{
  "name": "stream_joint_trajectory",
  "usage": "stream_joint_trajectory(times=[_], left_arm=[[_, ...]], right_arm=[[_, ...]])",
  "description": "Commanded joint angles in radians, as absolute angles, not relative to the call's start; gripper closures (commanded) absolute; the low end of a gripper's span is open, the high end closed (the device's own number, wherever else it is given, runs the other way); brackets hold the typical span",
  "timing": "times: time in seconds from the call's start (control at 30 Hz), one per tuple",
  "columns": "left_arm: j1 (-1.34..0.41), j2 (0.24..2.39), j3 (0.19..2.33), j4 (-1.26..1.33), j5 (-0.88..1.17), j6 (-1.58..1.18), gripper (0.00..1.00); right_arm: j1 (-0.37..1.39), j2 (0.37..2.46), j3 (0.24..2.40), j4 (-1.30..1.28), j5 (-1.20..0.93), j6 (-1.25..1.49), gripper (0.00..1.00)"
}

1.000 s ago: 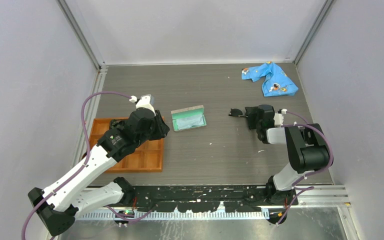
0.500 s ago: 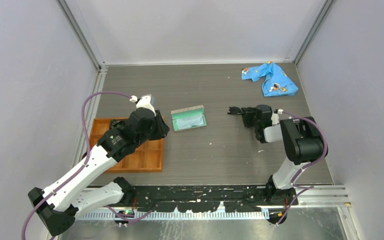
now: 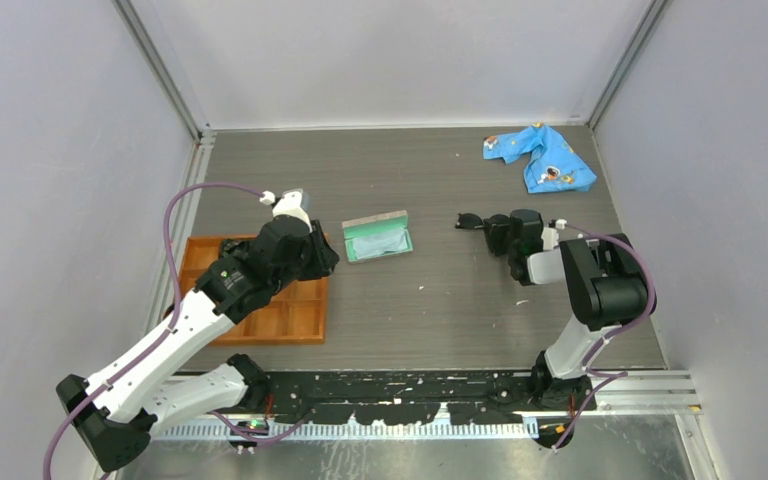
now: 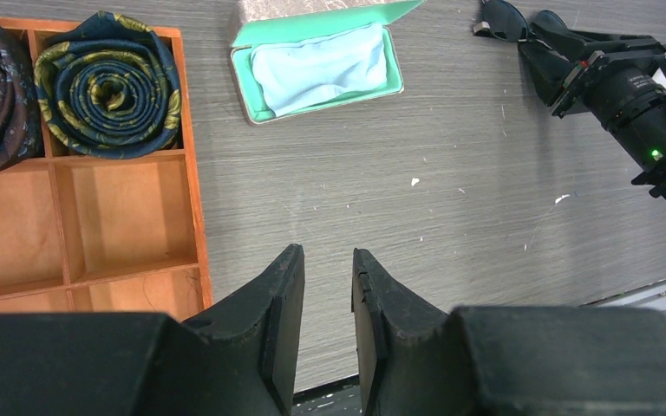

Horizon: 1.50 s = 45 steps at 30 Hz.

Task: Organize the sunglasses
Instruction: Adjust the sunglasses at the center of the board.

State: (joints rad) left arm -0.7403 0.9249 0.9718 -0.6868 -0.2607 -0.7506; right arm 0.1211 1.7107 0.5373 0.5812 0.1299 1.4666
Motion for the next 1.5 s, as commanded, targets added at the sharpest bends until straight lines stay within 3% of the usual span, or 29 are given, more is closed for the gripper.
stream_joint_trajectory(times=[0.0,0.47,0.73,1.17,1.47], left_arm=[[-0.743,0.907,0.982,-0.68,-0.266,-0.736,0.71],[-0.744,0.895,0.981,-0.693,-0.266,-0.738,0.71],[-0.744,0.894,0.985,-0.696,-0.262,-0.729,0.71],[-0.744,0.89,0.972,-0.684,-0.259,-0.735,0.71],[-0.744,0.88,0.969,-0.686,-0.241,-0.725,0.72]], right_arm=[[0.107,1.734,0.584,0.557,0.152,1.471,0.64],[0.105,1.688,0.555,0.552,0.173,1.493,0.75],[0.102,1.59,0.558,0.508,0.173,1.456,0.89],[0.099,1.443,0.541,0.388,0.139,1.39,0.99],[0.061,1.406,0.461,0.371,0.035,1.351,0.98]])
